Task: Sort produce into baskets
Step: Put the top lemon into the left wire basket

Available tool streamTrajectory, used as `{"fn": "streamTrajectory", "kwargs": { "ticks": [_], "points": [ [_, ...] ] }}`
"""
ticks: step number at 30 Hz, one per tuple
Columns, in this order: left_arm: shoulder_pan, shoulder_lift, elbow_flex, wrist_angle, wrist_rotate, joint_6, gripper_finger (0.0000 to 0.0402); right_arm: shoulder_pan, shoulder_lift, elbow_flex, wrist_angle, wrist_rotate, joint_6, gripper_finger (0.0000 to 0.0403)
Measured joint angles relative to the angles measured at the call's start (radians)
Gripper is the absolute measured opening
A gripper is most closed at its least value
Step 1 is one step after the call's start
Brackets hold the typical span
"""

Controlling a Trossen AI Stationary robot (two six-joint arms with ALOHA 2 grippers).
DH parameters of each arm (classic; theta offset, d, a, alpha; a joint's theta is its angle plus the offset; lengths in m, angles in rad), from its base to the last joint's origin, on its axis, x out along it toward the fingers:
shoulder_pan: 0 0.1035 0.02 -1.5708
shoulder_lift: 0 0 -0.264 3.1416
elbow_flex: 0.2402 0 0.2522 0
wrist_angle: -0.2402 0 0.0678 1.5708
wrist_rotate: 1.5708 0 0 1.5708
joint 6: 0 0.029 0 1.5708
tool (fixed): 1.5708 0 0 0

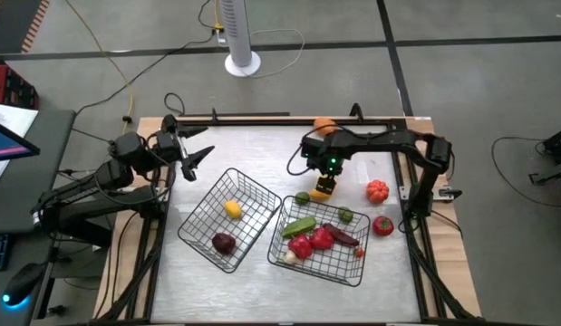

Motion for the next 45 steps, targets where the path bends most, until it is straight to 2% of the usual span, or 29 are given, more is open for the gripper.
{"fn": "streamTrajectory", "kwargs": {
  "ticks": [6, 13, 21, 28, 34, 41, 45],
  "points": [
    [0.000, 0.000, 0.000, -0.001, 0.000, 0.000, 0.0261, -0.017, 0.005, -0.066, 0.116, 0.002, 0.012, 0.0307],
    [0.000, 0.000, 0.000, -0.001, -0.002, 0.007, 0.0261, -0.015, 0.011, -0.108, 0.176, 0.000, 0.004, 0.0268],
    [0.000, 0.000, 0.000, -0.001, -0.004, 0.007, 0.0261, -0.015, 0.012, -0.114, 0.272, 0.001, -0.002, 0.0230],
    [0.000, 0.000, 0.000, -0.001, -0.005, 0.007, 0.0261, -0.015, 0.015, -0.105, 0.324, 0.004, 0.008, 0.0218],
    [0.000, 0.000, 0.000, -0.002, -0.004, 0.008, 0.0261, -0.008, 0.016, -0.009, 0.268, 0.007, -0.006, 0.0217],
    [0.000, 0.000, 0.000, -0.002, -0.007, 0.008, 0.0261, 0.026, 0.015, 0.214, 0.137, 0.007, -0.023, 0.0216],
    [0.000, 0.000, 0.000, -0.002, -0.042, 0.008, 0.0261, 0.087, 0.014, 0.332, 0.180, -0.105, -0.025, 0.0219]
  ]
}}
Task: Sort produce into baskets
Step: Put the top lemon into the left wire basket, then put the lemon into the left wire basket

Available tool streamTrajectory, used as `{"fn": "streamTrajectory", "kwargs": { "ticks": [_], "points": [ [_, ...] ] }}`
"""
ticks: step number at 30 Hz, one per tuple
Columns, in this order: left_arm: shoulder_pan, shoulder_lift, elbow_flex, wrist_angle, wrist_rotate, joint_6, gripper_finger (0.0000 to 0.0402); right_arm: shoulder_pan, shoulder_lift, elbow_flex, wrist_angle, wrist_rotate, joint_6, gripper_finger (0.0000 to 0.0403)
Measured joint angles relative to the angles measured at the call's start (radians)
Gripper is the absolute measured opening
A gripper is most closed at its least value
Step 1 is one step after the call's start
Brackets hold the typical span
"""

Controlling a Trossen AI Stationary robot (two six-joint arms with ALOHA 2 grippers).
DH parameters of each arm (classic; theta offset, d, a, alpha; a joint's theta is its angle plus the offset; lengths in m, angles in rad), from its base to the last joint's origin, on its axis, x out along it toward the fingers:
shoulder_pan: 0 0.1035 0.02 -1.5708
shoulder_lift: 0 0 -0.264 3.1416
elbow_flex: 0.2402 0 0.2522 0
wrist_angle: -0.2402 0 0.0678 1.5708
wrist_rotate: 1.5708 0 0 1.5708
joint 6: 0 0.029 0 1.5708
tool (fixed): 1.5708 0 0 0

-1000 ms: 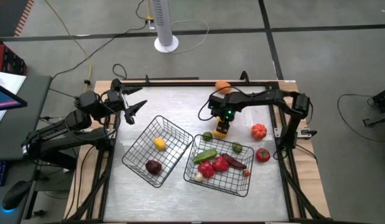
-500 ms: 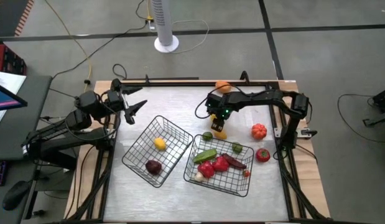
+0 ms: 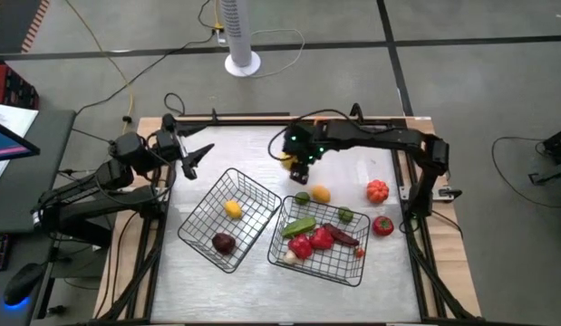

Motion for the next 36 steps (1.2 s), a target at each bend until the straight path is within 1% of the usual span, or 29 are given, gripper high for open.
{"fn": "streamTrajectory", "kwargs": {
  "ticks": [2, 3, 6, 10, 13, 16, 19, 22, 27, 29, 31, 34, 36],
  "points": [
    [0.000, 0.000, 0.000, 0.000, -0.016, 0.000, 0.0261, 0.042, -0.001, 0.031, 0.059, -0.047, -0.001, 0.0222],
    [0.000, 0.000, 0.000, 0.000, -0.017, 0.000, 0.0261, 0.067, -0.001, 0.037, 0.092, -0.054, -0.001, 0.0224],
    [0.000, 0.000, 0.000, 0.000, -0.017, 0.000, 0.0261, 0.137, 0.000, 0.037, 0.197, -0.055, -0.017, 0.0226],
    [0.000, 0.000, 0.000, 0.000, -0.017, -0.009, 0.0261, 0.221, 0.009, 0.038, 0.325, -0.055, -0.097, 0.0227],
    [0.000, -0.001, 0.000, 0.000, -0.018, -0.010, 0.0261, 0.270, 0.016, 0.036, 0.365, -0.051, -0.127, 0.0227],
    [0.000, 0.000, 0.000, 0.000, -0.018, -0.010, 0.0261, 0.298, 0.021, 0.036, 0.405, -0.043, -0.137, 0.0228],
    [0.000, 0.000, 0.000, 0.000, -0.018, -0.009, 0.0261, 0.296, 0.030, 0.034, 0.405, -0.028, -0.100, 0.0231],
    [0.000, 0.000, 0.000, 0.000, -0.018, -0.009, 0.0261, 0.283, 0.053, 0.034, 0.408, -0.026, -0.087, 0.0248],
    [0.000, 0.000, 0.000, 0.000, -0.018, -0.011, 0.0261, 0.266, 0.082, 0.034, 0.392, -0.020, -0.084, 0.0289],
    [0.000, 0.000, 0.000, -0.001, -0.018, -0.012, 0.0261, 0.257, 0.082, 0.053, 0.341, -0.013, -0.088, 0.0301],
    [0.000, -0.001, 0.000, -0.003, -0.018, -0.012, 0.0261, 0.243, 0.075, 0.100, 0.258, 0.021, -0.088, 0.0309],
    [0.000, -0.001, 0.000, -0.003, -0.018, -0.024, 0.0261, 0.213, 0.066, 0.196, 0.069, 0.092, -0.104, 0.0311],
    [0.000, -0.001, 0.002, -0.006, -0.018, -0.035, 0.0261, 0.190, 0.060, 0.233, -0.075, 0.142, -0.105, 0.0311]
  ]
}}
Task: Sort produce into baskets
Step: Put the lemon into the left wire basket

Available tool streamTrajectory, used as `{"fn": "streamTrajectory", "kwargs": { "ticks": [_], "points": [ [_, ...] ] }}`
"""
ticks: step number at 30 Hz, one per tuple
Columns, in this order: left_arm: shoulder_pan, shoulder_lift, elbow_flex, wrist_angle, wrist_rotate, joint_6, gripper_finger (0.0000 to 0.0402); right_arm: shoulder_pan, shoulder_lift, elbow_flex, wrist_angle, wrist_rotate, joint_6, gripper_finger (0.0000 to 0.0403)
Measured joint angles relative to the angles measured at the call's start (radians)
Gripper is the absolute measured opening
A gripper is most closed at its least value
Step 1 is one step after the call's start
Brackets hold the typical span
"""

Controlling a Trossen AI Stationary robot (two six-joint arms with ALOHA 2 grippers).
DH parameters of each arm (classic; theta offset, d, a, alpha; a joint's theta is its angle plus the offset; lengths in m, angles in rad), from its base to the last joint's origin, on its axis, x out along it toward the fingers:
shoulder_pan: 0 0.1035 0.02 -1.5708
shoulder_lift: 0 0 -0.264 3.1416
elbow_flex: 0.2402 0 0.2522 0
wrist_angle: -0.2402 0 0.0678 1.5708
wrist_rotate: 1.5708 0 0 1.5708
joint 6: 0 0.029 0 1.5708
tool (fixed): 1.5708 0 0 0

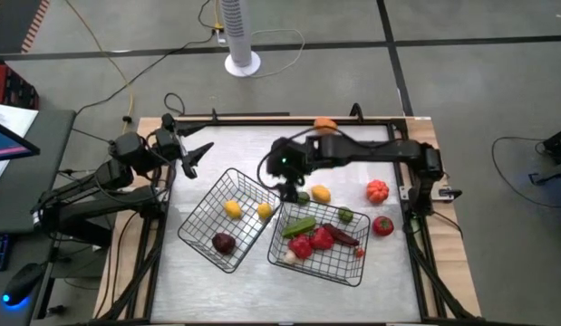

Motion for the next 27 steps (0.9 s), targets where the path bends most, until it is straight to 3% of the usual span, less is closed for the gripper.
{"fn": "streamTrajectory", "kwargs": {
  "ticks": [5, 10, 15, 19, 27],
  "points": [
    [0.000, -0.007, 0.003, 0.005, 0.000, -0.034, 0.0261, -0.083, 0.003, -0.024, -0.222, 0.016, 0.055, 0.0311],
    [0.000, -0.019, 0.004, 0.003, 0.000, -0.033, 0.0261, -0.143, 0.000, -0.105, -0.268, 0.021, 0.041, 0.0311],
    [0.000, -0.020, 0.005, -0.007, 0.000, -0.033, 0.0261, -0.179, -0.006, -0.203, -0.226, -0.010, 0.003, 0.0312],
    [0.000, -0.020, 0.005, -0.014, 0.000, -0.033, 0.0261, -0.231, -0.009, -0.280, -0.211, 0.055, -0.030, 0.0312],
    [0.000, -0.020, 0.005, -0.012, 0.000, -0.033, 0.0261, -0.391, -0.119, -0.403, 0.054, 0.101, -0.052, 0.0312]
  ]
}}
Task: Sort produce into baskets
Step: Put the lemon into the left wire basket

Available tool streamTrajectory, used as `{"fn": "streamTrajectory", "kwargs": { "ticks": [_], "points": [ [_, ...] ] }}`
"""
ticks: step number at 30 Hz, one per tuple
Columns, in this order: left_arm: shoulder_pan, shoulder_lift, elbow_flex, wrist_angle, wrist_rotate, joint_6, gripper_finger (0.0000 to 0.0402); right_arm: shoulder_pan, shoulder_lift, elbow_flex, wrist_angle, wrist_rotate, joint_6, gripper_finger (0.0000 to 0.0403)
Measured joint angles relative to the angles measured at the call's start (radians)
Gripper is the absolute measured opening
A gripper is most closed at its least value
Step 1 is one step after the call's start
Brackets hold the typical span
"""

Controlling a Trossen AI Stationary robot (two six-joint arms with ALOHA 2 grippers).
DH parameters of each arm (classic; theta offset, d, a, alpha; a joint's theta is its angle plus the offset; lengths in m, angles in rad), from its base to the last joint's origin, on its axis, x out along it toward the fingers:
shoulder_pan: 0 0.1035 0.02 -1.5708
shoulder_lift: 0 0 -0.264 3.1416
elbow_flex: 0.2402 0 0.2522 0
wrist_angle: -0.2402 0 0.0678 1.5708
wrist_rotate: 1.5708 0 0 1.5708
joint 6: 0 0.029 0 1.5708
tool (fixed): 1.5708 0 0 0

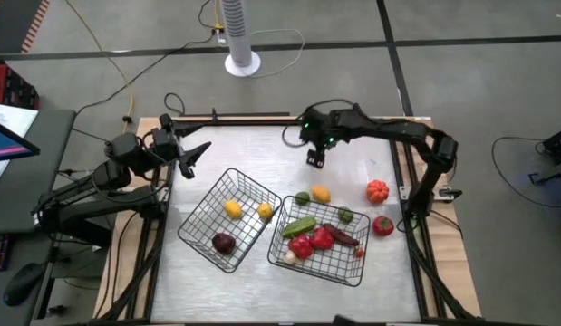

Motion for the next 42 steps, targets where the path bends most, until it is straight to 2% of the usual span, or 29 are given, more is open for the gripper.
{"fn": "streamTrajectory", "kwargs": {
  "ticks": [4, 8, 11, 16, 22, 27, 34, 42],
  "points": [
    [0.000, 0.000, 0.000, 0.000, 0.000, 0.000, 0.0261, -0.090, -0.043, -0.082, 0.064, -0.012, -0.005, 0.0312],
    [0.000, 0.000, 0.000, 0.000, 0.000, 0.006, 0.0261, -0.162, -0.059, -0.167, 0.108, -0.072, -0.007, 0.0327],
    [0.000, 0.000, 0.000, 0.000, -0.001, 0.007, 0.0261, -0.187, -0.059, -0.217, 0.144, -0.104, -0.001, 0.0351],
    [0.000, 0.000, 0.000, -0.009, -0.001, 0.007, 0.0261, -0.192, -0.081, -0.285, 0.108, -0.086, 0.068, 0.0384],
    [0.000, 0.000, 0.000, -0.034, -0.030, 0.016, 0.0261, -0.124, -0.217, -0.397, -0.024, -0.085, 0.222, 0.0385],
    [0.000, 0.000, 0.000, -0.039, -0.034, 0.012, 0.0261, -0.018, -0.317, -0.450, -0.187, -0.084, 0.383, 0.0380],
    [0.000, 0.001, 0.000, -0.039, -0.034, -0.009, 0.0261, 0.184, -0.353, -0.505, -0.166, -0.191, 0.490, 0.0380],
    [0.000, 0.001, 0.001, -0.044, -0.016, -0.016, 0.0261, 0.240, -0.351, -0.569, 0.026, -0.299, 0.411, 0.0380]
  ]
}}
